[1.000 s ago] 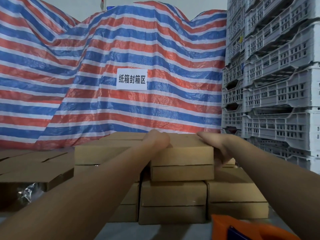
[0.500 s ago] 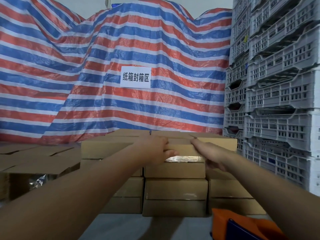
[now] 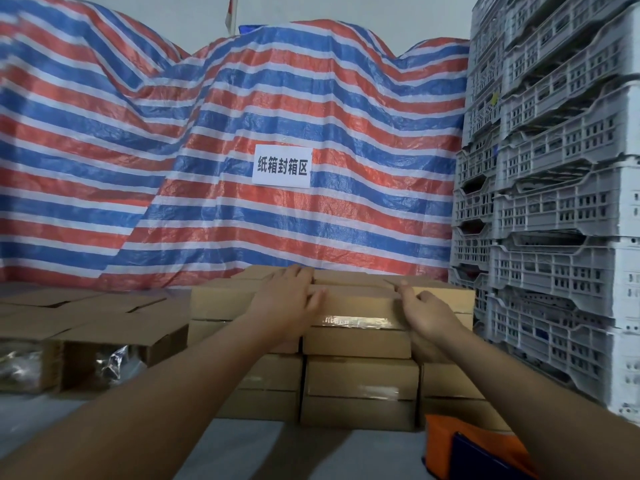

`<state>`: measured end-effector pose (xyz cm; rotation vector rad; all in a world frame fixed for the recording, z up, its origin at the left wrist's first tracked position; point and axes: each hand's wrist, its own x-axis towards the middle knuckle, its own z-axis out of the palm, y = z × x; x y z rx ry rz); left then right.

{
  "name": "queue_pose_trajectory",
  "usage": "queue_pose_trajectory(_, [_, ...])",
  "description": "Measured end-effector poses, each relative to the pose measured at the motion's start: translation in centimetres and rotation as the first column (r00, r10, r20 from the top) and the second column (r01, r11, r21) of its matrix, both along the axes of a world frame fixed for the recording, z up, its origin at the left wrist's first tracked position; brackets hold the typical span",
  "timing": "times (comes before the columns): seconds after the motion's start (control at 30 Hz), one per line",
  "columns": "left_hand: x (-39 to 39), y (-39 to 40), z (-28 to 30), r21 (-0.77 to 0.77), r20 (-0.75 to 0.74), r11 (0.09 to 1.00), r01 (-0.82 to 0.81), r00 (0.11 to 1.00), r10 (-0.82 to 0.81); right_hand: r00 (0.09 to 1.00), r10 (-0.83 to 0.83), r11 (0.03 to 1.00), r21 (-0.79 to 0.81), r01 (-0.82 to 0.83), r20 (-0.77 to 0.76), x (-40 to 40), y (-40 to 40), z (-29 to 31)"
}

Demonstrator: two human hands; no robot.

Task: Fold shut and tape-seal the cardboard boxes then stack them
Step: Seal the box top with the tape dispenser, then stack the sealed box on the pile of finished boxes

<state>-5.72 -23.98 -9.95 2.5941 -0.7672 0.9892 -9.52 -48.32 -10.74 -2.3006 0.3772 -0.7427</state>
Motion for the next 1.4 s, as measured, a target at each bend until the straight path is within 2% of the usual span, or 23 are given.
queue_pose_trajectory(0.07, [-1.0,2.0,0.2,-0.107,0.048,0.994,0.014,0.999,-0.009,0.998,-0.033,0.997,-0.07,0.037,0.053,-1.3,0.5,0.5])
queue_pose_trajectory(0.17, [-2.9,5.0,-0.2,-0.262,0.096,0.959,0.103,0.992,-0.08,0.955,-0.041,0.969,-0.221,0.11,0.294,-3.9,2.3,0.9])
queue_pose_trajectory(0.23, [-4.4,6.9,-1.5,-0.319,0.093,0.934,0.16,0.986,-0.137,0.893,0.069,0.953,-0.294,0.073,0.444,-6.2,4.3,0.1])
queue_pose_trajectory(0.27, [-5.2,7.8,-2.4,-0.326,0.085,0.927,0.186,0.982,-0.167,0.877,0.136,0.946,-0.325,0.024,0.461,-7.3,5.6,-0.8])
queue_pose_trajectory(0.33, [-6.4,9.4,-4.7,-0.303,0.061,0.931,0.201,0.98,-0.192,0.887,0.218,0.934,-0.352,-0.068,0.407,-8.9,8.0,-3.3])
queue_pose_trajectory(0.53, [-6.8,13.0,-10.9,-0.162,-0.102,0.987,0.007,0.995,-0.024,0.943,0.31,0.922,-0.281,-0.267,0.121,-7.9,13.3,-10.7])
queue_pose_trajectory(0.63, [-6.0,14.5,-13.0,-0.195,-0.247,0.979,-0.054,0.969,0.004,0.942,0.333,0.922,-0.223,-0.316,0.039,-6.8,14.7,-13.0])
queue_pose_trajectory(0.73, [-5.3,15.2,-14.1,-0.348,-0.395,0.929,-0.13,0.919,-0.019,0.933,0.358,0.92,-0.182,-0.346,0.04,-6.1,14.9,-13.7])
queue_pose_trajectory(0.8, [-4.9,15.3,-14.6,-0.398,-0.41,0.906,-0.142,0.911,-0.037,0.932,0.363,0.922,-0.151,-0.356,0.017,-6.0,14.5,-14.0])
queue_pose_trajectory(1.07, [-5.2,15.5,-14.2,-0.408,-0.404,0.9,-0.155,0.915,-0.026,0.916,0.399,0.903,-0.161,-0.399,-0.034,-6.0,13.9,-14.3])
queue_pose_trajectory(1.2, [-5.7,15.5,-14.0,-0.499,-0.398,0.851,-0.162,0.915,-0.06,0.929,0.366,0.894,-0.259,-0.366,-0.049,-7.4,14.8,-13.8])
queue_pose_trajectory(1.3, [-5.5,15.9,-13.2,-0.507,-0.39,0.849,-0.145,0.918,-0.076,0.935,0.347,0.763,-0.558,-0.327,-0.073,-8.5,17.5,-12.5])
queue_pose_trajectory(1.4, [-4.8,18.0,-11.0,-0.492,-0.34,0.86,-0.137,0.939,-0.045,0.897,0.439,0.67,-0.649,-0.36,-0.044,-8.0,21.1,-10.0])
